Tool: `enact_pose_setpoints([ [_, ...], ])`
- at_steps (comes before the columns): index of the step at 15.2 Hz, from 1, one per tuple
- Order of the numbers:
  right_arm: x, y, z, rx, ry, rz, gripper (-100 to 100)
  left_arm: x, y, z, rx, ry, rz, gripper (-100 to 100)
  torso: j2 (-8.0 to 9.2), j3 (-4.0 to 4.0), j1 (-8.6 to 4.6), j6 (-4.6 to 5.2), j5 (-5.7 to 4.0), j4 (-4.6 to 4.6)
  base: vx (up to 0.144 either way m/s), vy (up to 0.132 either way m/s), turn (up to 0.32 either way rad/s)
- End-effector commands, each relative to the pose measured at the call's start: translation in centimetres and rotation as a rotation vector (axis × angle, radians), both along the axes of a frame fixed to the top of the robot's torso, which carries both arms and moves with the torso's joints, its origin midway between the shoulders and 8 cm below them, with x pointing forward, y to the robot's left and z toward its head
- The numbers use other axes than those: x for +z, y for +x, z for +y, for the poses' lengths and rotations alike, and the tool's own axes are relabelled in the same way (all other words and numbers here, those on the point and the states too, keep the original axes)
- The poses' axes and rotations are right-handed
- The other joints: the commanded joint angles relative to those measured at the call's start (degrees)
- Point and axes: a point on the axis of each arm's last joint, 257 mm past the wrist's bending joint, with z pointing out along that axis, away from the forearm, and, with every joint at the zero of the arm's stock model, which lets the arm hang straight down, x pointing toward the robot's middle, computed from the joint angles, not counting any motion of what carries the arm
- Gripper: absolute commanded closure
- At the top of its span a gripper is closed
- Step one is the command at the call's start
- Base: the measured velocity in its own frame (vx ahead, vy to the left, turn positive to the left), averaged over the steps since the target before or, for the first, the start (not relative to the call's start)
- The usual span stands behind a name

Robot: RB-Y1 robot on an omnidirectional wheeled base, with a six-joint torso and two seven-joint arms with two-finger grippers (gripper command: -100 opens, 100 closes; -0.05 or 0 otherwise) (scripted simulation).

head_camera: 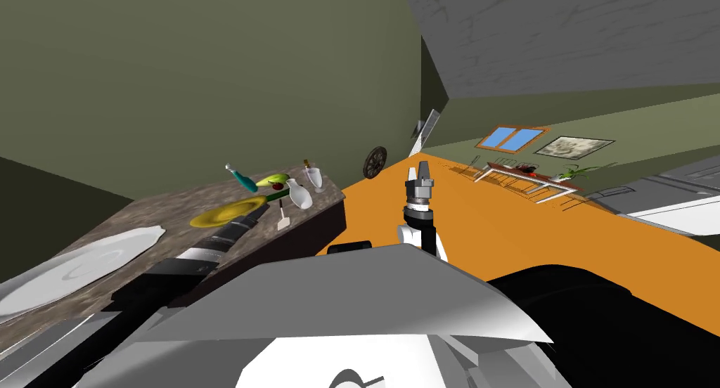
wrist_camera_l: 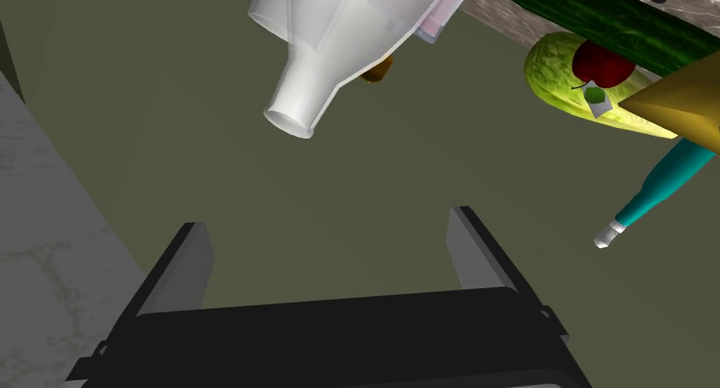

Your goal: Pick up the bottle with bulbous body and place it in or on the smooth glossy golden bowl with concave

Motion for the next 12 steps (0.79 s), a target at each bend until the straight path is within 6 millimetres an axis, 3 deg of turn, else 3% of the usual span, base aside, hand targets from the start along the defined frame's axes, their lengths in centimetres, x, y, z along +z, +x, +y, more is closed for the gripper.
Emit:
enact_pose_setpoints([
  [1,0.0,0.0,0.0,0.000,0.000,0.000,0,-0.4,-0.4,1.4,0.006,0.066,0.043,-100,0.00,0.00,0.00,0.00,0.00,0.00,0.078,-0.013,-0.176],
  [12,0.0,0.0,0.0,0.000,0.000,0.000,0,-1.5,-1.1,5.2,-0.016,0.321,0.189,-100,0.03,0.02,-0.03,-0.01,-0.01,0.01,0.056,-0.015,-0.147],
])
